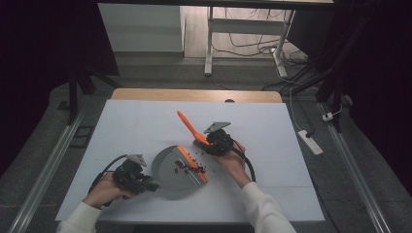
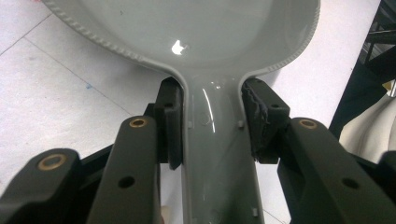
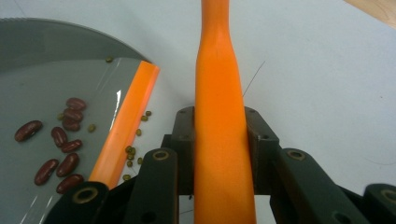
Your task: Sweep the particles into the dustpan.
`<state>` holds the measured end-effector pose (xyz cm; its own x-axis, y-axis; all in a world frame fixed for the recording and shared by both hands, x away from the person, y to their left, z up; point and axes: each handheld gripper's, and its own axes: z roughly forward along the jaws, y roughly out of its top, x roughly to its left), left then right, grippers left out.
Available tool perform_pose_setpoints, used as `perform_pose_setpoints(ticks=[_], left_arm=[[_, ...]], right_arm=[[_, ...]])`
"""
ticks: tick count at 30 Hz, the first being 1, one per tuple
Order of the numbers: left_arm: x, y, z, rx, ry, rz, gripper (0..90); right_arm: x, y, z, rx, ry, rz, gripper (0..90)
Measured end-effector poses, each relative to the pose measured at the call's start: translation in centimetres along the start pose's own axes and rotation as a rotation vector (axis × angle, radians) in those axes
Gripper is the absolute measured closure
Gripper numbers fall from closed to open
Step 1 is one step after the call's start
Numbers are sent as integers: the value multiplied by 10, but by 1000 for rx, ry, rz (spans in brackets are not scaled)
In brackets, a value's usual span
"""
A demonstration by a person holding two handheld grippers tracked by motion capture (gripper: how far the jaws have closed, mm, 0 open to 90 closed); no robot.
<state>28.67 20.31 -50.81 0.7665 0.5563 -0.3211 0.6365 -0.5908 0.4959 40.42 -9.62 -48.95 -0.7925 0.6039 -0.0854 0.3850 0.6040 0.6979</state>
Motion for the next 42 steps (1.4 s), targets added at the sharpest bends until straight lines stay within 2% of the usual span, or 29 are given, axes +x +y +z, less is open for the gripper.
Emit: perform_pose_setpoints(ticks=[3,6,12,15,20,23,29,32,34,37,39,42], left_arm=[[0,0,0,1,0,0,614],[0,0,0,0,0,0,614],[0,0,0,0,-1,0,614],[0,0,0,-3,0,-3,614],[0,0,0,-2,2,-2,614],[0,0,1,-2,0,-1,614],[0,0,0,1,0,3,614],[0,0,0,2,-1,3,614],[1,0,0,2,-1,4,614],[1,0,0,1,0,4,614],[0,0,0,1,1,5,614],[0,0,0,2,2,6,614]], right_arm=[[2,0,0,0,3,-6,705],[4,1,1,-7,32,1,705],[12,3,3,-10,38,-14,705],[15,3,4,-18,80,4,705],[21,4,5,-20,78,-23,705],[23,4,5,-24,107,-8,705],[26,5,5,-26,101,-13,705],[29,5,5,-39,140,2,705],[34,8,4,-47,153,-2,706],[40,11,3,-61,202,-16,706],[44,13,1,-74,200,-39,706],[42,15,-5,-103,194,-37,706]])
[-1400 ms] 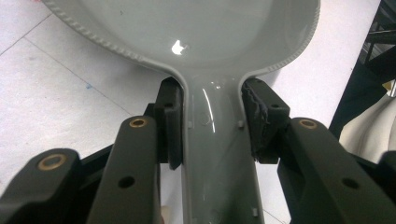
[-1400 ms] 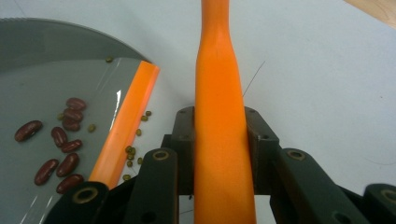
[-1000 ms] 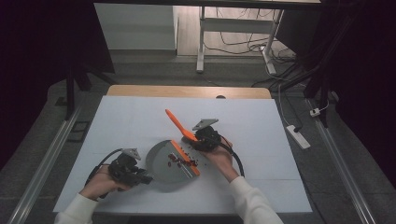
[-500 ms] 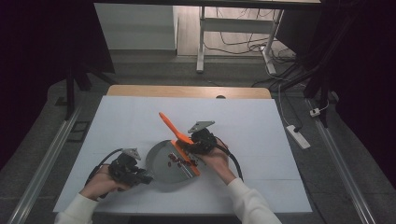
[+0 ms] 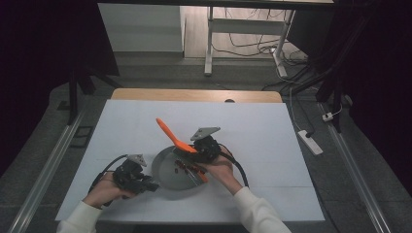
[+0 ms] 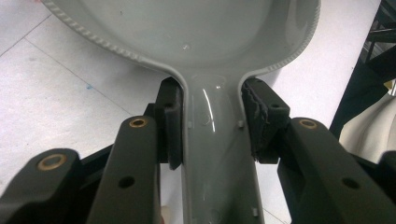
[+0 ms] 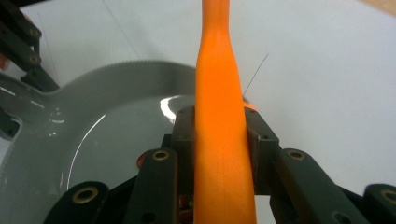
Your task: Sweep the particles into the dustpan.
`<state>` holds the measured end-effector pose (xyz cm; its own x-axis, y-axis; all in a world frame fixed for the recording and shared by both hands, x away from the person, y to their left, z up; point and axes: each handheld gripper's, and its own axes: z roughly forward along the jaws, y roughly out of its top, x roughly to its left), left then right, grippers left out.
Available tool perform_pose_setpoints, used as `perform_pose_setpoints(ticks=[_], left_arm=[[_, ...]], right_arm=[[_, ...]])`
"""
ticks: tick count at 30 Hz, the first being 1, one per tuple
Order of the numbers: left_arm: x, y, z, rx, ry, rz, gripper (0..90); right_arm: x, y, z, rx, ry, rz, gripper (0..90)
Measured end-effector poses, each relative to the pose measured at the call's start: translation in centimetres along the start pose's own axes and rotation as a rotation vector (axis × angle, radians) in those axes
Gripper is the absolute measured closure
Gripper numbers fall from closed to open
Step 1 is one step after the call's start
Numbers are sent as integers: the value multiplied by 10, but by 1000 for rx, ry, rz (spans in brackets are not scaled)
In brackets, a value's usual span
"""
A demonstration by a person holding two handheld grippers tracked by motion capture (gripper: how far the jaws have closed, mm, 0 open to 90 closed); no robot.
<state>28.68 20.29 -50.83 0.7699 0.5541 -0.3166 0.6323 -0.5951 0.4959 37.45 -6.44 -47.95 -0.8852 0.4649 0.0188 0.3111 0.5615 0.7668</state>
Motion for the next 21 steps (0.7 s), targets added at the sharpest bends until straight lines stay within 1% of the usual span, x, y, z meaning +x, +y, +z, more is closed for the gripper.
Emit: perform_pose_setpoints(ticks=[5,7,10,13,16,21], left_arm=[[0,0,0,1,-1,0,614],[0,0,0,1,-1,-1,614],[0,0,0,1,-1,0,614],[0,0,0,0,-1,1,614],[0,0,0,-1,1,0,614],[0,-1,-1,-1,-1,0,614]], right_arm=[[-12,-1,-11,-26,-51,31,706],[-18,-3,-13,-25,-73,44,706],[-24,-6,-15,-11,-108,47,706],[-29,-9,-14,-1,-123,61,706],[-31,-13,-12,21,-139,61,706],[-29,-21,-9,45,-138,66,706]])
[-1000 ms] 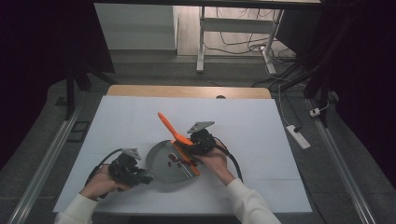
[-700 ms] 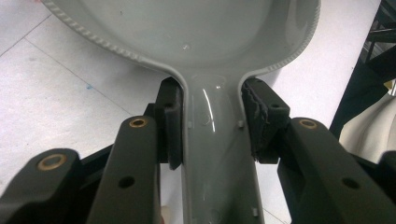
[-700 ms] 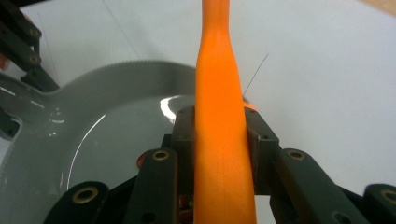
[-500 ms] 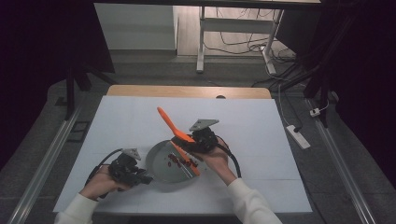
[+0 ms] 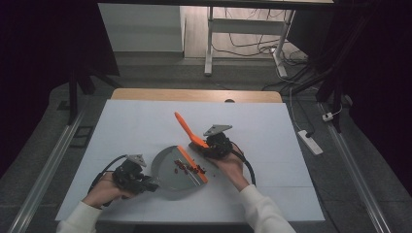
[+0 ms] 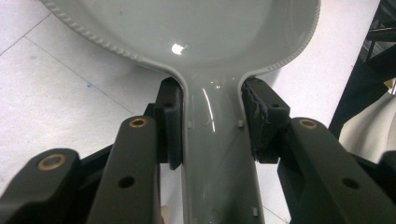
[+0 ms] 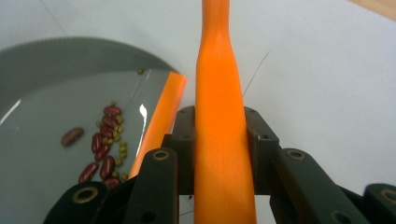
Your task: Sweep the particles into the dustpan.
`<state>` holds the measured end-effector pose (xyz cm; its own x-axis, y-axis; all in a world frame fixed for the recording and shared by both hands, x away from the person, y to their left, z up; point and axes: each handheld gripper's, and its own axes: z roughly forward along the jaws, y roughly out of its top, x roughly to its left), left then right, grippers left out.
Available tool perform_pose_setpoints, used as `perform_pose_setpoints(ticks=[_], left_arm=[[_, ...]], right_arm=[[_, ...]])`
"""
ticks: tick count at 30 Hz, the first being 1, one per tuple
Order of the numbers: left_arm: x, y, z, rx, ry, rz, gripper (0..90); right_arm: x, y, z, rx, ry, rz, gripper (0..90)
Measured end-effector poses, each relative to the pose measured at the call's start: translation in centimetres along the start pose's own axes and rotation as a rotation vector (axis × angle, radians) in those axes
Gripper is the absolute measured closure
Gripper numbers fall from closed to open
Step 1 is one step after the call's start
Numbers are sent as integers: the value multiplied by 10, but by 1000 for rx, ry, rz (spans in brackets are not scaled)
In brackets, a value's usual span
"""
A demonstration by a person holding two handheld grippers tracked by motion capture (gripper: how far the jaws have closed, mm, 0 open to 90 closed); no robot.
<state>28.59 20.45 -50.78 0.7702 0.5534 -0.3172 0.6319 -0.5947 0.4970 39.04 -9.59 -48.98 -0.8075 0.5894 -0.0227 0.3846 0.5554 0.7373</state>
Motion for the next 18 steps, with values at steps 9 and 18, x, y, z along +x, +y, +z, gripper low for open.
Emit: perform_pose_setpoints(ticks=[9,18], left_arm=[[-1,-2,-2,5,1,2,614],[-2,-2,-2,6,4,1,614]], right_arm=[[2,-7,-4,7,7,-2,706],[20,-8,-2,-7,7,-28,705]])
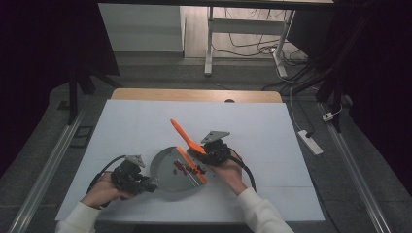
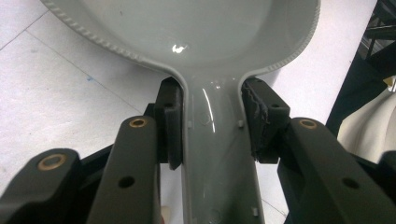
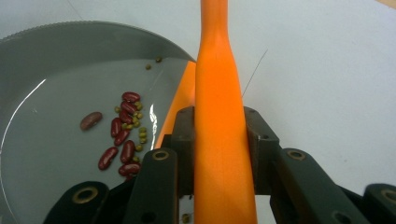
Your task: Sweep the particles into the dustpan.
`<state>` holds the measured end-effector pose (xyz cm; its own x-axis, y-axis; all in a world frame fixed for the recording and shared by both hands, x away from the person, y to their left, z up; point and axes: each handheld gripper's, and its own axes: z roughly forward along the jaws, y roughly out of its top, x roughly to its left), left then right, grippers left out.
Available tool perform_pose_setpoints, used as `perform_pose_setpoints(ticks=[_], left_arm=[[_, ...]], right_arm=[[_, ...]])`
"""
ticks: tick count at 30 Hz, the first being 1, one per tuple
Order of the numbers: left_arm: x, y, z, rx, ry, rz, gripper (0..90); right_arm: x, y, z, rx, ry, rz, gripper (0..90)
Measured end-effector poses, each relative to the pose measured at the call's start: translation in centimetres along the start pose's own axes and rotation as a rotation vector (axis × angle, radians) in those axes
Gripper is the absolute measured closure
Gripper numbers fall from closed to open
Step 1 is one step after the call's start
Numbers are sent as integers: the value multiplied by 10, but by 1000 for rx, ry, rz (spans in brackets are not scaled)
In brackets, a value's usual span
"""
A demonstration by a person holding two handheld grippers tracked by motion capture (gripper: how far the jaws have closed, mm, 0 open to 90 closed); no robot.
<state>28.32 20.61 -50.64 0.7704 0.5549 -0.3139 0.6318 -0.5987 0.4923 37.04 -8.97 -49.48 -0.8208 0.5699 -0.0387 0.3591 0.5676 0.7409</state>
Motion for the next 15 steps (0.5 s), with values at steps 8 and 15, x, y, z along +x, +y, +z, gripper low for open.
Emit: perform_pose_setpoints(ticks=[8,15], left_arm=[[1,0,0,3,-1,2,614],[0,0,0,2,-1,2,614]], right_arm=[[10,-1,1,-31,51,52,705],[23,6,0,-86,161,75,706]])
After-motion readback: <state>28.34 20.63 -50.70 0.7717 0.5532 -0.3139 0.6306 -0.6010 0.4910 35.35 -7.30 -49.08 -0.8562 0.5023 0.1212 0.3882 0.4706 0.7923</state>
